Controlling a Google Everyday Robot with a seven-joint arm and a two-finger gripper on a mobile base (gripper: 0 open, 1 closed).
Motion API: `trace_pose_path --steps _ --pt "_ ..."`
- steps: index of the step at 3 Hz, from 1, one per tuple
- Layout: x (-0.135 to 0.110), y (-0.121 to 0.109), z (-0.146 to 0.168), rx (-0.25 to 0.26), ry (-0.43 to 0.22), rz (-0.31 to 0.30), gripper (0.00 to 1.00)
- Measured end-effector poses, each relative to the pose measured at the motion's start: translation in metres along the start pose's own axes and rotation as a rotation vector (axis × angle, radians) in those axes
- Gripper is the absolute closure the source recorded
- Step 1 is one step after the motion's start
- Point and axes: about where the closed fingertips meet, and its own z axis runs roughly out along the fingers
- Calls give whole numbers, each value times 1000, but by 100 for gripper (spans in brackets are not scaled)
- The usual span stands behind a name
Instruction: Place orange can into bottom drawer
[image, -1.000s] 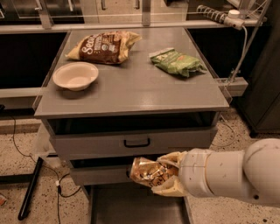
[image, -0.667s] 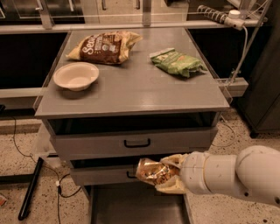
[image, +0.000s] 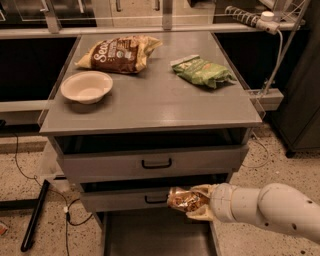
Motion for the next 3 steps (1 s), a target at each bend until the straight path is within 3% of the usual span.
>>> trace_pose_path --steps 1,2,3 --pt "45 19 43 -30 -28 19 100" --pt "45 19 44 -31 -28 19 100" --pt "67 25 74 -48 -35 29 100"
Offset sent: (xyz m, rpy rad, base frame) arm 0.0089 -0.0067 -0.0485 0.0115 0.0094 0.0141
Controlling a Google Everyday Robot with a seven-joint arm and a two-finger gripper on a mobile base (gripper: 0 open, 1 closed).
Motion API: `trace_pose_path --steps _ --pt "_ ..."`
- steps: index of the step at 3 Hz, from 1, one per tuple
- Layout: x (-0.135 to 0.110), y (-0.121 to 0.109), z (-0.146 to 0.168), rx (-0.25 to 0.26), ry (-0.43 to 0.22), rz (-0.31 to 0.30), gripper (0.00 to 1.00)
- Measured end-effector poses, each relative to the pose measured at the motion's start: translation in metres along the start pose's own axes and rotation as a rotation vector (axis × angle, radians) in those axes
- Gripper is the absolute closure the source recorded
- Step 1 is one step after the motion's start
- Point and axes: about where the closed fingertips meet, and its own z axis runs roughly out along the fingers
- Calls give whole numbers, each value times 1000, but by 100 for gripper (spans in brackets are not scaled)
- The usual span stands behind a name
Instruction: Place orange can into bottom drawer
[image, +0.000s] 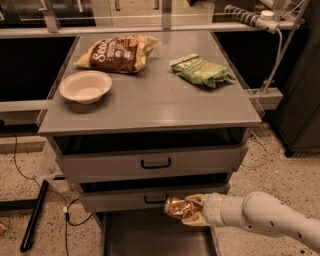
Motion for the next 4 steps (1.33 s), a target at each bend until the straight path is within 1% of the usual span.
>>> trace_pose_path --steps 1,2,3,4 --pt "44 7 45 -2 -4 -14 100" --pt "87 21 82 -7 -25 -21 100" --pt "121 40 115 -27 -31 -61 100" --pt "152 47 143 -75 -18 -36 100"
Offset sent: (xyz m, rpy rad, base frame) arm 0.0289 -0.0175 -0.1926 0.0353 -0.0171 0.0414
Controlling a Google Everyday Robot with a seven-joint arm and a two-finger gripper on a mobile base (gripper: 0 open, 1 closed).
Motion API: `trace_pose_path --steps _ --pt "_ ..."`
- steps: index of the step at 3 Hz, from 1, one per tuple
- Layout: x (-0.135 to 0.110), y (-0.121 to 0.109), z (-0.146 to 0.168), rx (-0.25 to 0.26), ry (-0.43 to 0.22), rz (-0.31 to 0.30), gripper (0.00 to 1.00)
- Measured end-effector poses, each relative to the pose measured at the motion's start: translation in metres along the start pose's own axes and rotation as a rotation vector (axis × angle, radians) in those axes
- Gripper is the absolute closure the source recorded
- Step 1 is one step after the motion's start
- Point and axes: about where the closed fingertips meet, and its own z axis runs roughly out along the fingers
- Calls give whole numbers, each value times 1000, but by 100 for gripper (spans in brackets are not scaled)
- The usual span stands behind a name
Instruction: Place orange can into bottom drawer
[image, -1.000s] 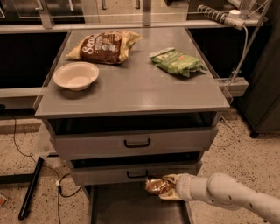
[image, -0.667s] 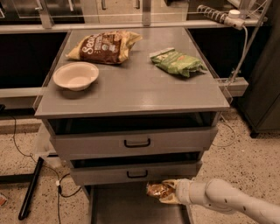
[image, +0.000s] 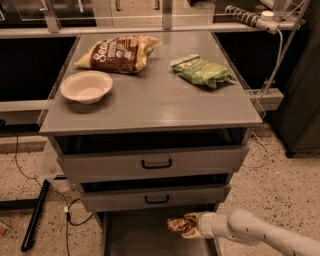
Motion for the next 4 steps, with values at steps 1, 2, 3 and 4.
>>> trace_pose_path --steps 1,2,3,4 --pt "3 -1 3 -1 3 1 100" --pt "20 -5 20 5 17 35 100" --pt "56 -10 52 17 49 77 100" --pt "80 -14 76 36 59 88 100"
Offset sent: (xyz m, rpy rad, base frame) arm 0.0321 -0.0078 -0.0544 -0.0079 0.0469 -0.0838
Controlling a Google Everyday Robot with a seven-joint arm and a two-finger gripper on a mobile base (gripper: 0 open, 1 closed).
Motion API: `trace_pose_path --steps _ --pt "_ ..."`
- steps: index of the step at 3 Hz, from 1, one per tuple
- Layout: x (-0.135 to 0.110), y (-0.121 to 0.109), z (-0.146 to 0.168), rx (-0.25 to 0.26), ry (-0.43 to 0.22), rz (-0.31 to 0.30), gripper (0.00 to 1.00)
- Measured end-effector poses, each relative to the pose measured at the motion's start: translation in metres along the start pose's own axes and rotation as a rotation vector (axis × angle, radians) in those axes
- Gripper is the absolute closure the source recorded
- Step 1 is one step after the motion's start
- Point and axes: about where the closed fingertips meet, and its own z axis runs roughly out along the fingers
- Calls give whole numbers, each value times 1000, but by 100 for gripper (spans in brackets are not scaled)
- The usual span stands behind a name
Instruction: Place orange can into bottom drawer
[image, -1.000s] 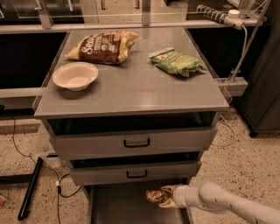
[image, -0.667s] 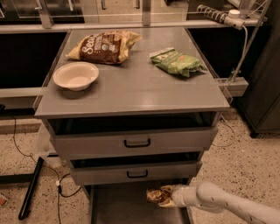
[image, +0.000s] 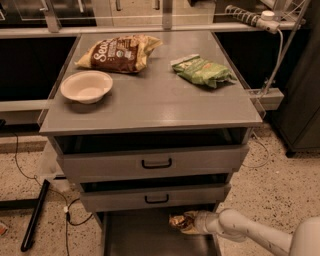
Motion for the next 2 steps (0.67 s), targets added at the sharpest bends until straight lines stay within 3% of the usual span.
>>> trace_pose_path --steps 1,2 --pt "14 11 22 -14 10 -10 100" --pt "18 40 44 -78 -4 -42 100"
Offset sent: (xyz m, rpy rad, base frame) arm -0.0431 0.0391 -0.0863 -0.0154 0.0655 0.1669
